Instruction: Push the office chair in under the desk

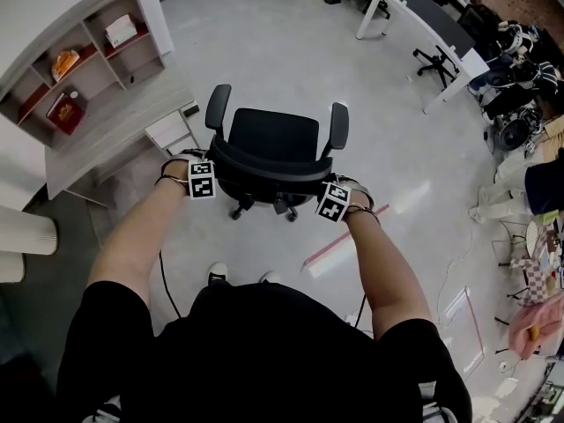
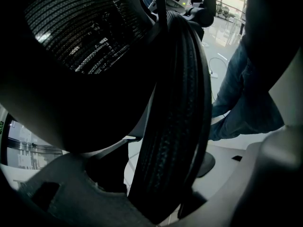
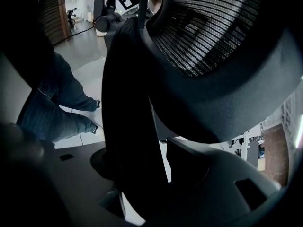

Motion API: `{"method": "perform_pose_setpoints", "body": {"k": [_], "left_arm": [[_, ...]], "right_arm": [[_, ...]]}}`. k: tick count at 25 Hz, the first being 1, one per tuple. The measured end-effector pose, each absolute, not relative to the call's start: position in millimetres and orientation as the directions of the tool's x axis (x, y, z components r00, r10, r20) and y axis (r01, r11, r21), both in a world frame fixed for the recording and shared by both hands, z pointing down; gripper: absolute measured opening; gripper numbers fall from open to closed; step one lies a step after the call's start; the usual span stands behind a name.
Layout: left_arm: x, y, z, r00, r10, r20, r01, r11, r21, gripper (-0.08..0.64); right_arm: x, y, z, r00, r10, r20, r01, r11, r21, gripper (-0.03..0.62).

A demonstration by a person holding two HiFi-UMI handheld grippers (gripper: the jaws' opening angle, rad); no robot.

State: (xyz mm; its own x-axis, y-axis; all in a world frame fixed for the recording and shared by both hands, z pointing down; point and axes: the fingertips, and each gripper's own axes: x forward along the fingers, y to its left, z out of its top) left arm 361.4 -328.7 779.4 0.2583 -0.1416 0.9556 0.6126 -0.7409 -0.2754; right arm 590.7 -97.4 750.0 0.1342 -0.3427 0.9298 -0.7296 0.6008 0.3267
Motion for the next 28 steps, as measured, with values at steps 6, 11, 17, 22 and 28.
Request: {"method": "perform_pose_setpoints", "body": {"k": [6, 11, 17, 22, 28], "left_arm": [[361, -332, 779, 0.231, -0.157, 0.96, 0.604, -0.75, -0.268, 0.321], [359, -328, 781, 0.215, -0.164, 0.963, 0.602, -0.754, -0.262, 0.321], [358, -325, 781, 0.233, -0.171, 0.957, 0.582, -0.764, -0.278, 0.321], [356, -327, 777, 0.233, -0.172, 0.957, 0.588, -0.759, -0.279, 0.321], [325, -321, 779, 0.223, -0.161, 0.961, 0.614, -0.743, -0.267, 0.311]], "right_arm": [[595, -102, 750, 0.137, -0.346, 0.928, -0.71, 0.619, 0.335, 0.22], [596, -98, 750, 0.137, -0.35, 0.927, -0.707, 0.621, 0.339, 0.219], [594, -95, 749, 0.147, -0.351, 0.925, -0.702, 0.621, 0.348, 0.215], [588, -93, 747, 0.16, -0.343, 0.926, -0.707, 0.615, 0.35, 0.209], [555, -86, 749, 0.159, -0.34, 0.927, -0.715, 0.608, 0.346, 0.209]]}}
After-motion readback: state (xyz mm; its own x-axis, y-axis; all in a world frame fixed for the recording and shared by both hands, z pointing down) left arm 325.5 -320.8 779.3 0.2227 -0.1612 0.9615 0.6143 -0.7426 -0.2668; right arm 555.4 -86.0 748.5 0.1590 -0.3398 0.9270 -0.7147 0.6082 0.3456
